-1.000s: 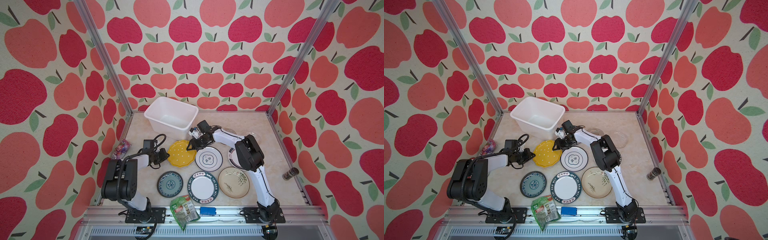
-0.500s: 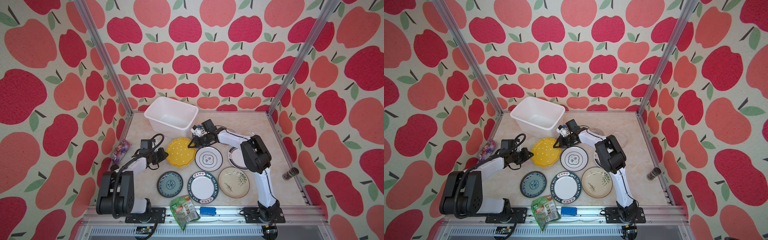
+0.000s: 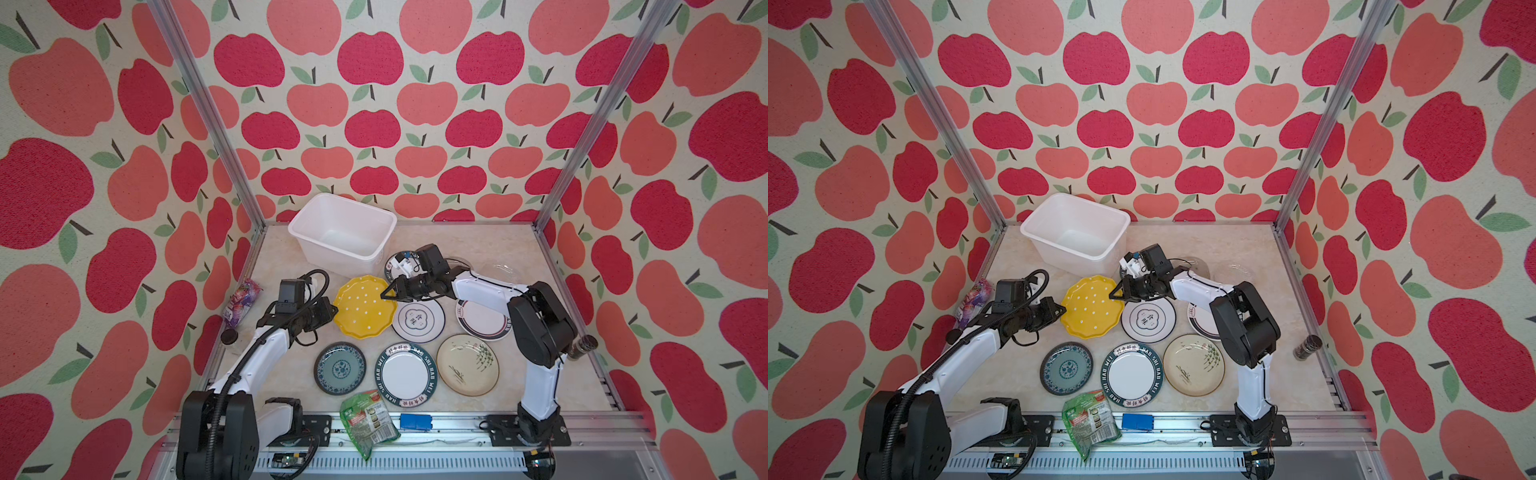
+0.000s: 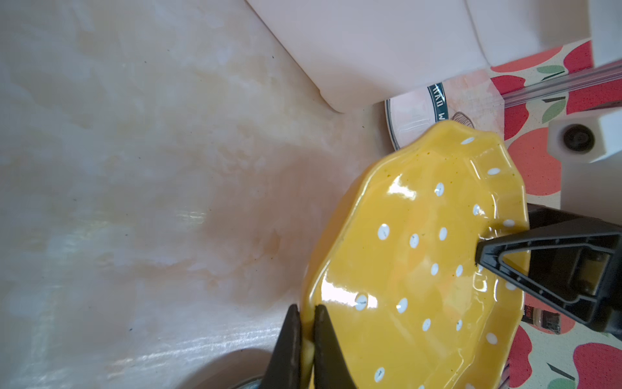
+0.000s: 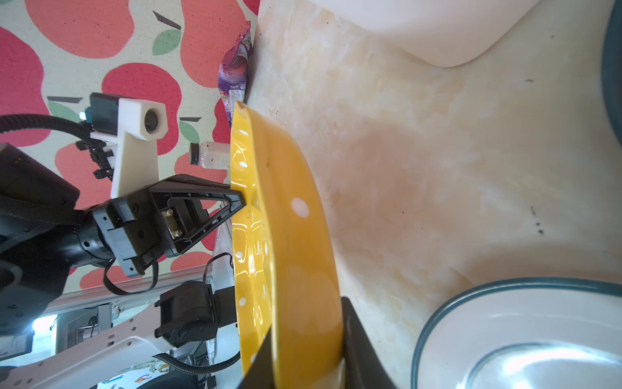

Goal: Place the plates into the plastic bin on the countertop
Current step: Pick up the plate from the center of the table.

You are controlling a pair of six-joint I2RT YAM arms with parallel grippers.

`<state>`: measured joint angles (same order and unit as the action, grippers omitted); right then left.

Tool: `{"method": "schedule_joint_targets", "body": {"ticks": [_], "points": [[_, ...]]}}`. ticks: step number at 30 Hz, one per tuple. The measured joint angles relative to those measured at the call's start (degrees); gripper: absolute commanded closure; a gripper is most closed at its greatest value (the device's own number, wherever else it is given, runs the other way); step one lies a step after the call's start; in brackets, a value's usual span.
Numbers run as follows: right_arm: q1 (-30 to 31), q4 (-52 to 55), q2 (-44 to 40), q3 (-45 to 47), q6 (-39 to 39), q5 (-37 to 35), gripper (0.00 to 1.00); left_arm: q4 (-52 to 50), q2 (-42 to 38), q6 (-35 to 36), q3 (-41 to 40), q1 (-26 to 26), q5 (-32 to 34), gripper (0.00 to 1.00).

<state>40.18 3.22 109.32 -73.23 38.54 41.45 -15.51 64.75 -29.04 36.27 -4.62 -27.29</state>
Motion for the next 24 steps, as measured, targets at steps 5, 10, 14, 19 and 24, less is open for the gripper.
{"method": "schedule_joint_targets", "body": {"ticks": [5,10,14,19,24], "points": [[0.9,-9.29,-4.2,7.08,8.35,0.07,1.0,-2.12,-6.27,-0.81,0.0,-0.28,1.7,0.87],[2.12,-16.59,-5.44,11.06,14.8,0.24,1.0,-2.56,-9.03,-3.58,0.46,-0.33,2.91,0.71],[2.84,-20.04,-6.64,13.44,17.81,0.26,1.0,-2.67,-10.69,-4.85,0.61,-0.55,3.08,0.64],[3.32,-22.45,-9.66,17.4,19.74,0.5,1.0,-2.25,-12.39,-6.23,0.63,-1.75,2.93,0.46],[3.21,-22.01,-11.45,17.97,19.74,0.72,1.0,-3.28,-17.97,-6.25,1.05,-1.9,5.22,0.21]]}}
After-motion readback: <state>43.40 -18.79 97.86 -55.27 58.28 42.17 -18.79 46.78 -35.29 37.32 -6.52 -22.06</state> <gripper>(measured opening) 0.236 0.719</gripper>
